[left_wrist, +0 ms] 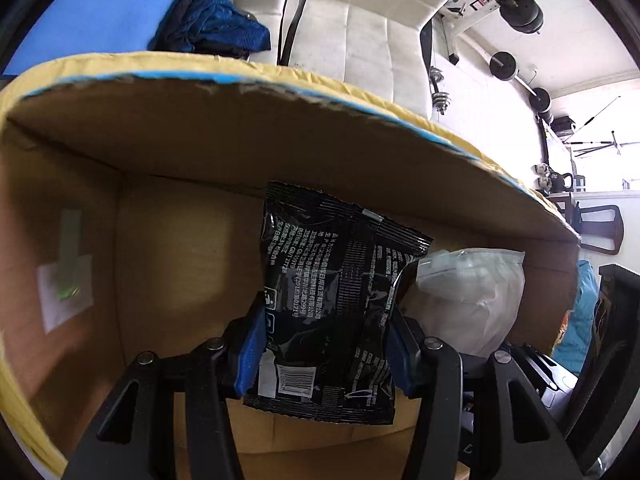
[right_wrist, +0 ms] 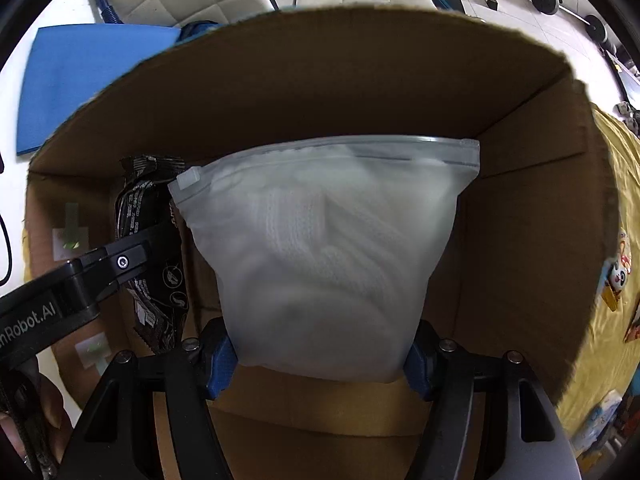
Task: Organize snacks
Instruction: 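Carry both items into the box and open both grippers to release them, then lift both grippers out of the box and move toward the remaining snacks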
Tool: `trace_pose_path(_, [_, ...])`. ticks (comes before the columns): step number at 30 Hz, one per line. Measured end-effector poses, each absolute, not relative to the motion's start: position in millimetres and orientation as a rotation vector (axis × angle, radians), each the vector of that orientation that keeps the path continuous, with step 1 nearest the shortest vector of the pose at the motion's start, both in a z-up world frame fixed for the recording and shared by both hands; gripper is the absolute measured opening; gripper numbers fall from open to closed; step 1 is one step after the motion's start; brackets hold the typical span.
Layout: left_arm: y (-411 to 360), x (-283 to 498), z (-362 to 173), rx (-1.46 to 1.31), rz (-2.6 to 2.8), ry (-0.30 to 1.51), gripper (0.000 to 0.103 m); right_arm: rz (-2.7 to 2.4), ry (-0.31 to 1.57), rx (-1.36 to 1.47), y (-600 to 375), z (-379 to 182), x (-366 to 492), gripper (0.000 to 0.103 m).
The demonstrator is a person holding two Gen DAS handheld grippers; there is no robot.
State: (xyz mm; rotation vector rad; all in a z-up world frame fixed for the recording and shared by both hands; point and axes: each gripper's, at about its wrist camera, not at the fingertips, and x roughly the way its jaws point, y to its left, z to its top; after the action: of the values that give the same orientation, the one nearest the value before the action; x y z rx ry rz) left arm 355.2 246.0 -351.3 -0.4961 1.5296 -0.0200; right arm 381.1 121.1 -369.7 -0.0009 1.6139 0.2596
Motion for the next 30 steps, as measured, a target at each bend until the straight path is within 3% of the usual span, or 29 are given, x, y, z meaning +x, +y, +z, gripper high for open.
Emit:
trace_pose_path(14, [235.2, 348.6, -367.2, -0.561, -0.058, 1.606, 0.056, 0.241, 1.665, -0.017, 133.2, -385.8, 398.7, 0.080])
trace_pose_path(24, [230.4, 340.7, -342.3, -0.483, -0.025, 1.610, 0.061, 0.254, 1.672, -0.039, 131.4, -367.8, 389.5, 0.082])
trace_pose_path(30, [227.1, 328.1, -314.0, -0.419, 0.006, 1.560, 0.066, 0.270, 1.656, -0.050, 135.8, -355.3, 377.1, 0.091])
